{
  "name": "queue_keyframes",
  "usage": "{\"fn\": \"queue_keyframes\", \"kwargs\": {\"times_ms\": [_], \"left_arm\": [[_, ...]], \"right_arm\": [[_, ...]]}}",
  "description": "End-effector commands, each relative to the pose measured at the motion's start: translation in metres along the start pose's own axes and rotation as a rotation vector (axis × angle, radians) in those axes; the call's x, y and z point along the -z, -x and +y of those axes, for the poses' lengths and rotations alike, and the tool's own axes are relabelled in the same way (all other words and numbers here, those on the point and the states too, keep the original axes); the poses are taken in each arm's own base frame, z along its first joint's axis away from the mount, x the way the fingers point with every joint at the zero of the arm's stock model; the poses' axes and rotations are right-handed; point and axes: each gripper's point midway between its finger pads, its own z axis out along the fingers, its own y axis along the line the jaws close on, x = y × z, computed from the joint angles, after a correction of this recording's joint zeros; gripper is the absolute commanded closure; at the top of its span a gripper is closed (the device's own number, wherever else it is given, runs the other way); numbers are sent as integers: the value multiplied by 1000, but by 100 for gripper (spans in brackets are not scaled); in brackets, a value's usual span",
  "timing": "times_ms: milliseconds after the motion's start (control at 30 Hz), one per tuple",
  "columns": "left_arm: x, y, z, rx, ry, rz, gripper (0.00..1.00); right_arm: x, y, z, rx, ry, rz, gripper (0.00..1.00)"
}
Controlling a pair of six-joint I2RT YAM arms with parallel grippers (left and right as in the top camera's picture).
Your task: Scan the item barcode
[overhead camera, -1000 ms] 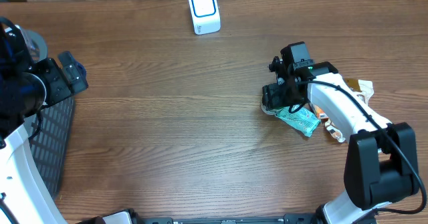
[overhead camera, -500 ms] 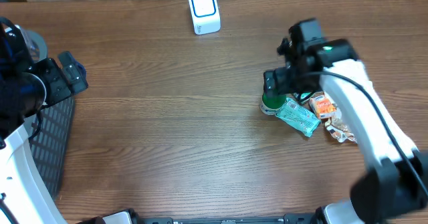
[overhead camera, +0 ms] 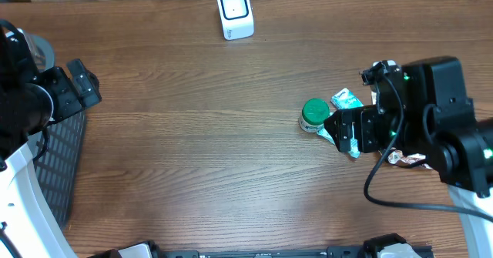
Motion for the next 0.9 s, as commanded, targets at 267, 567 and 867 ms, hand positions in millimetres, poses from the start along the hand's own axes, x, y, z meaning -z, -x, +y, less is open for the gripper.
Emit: {"fn": "queue_keyframes", "kwargs": {"times_ms": [267,567,867], "left_arm": [[0,1,0,-16,-3,-3,0],[0,1,0,-16,-3,-3,0],[0,1,0,-16,-3,-3,0]], "right_arm": [[5,2,5,1,17,-20,0],[33,0,5,40,-4,-151,0],[54,24,-1,112,-27,-590,0]]}}
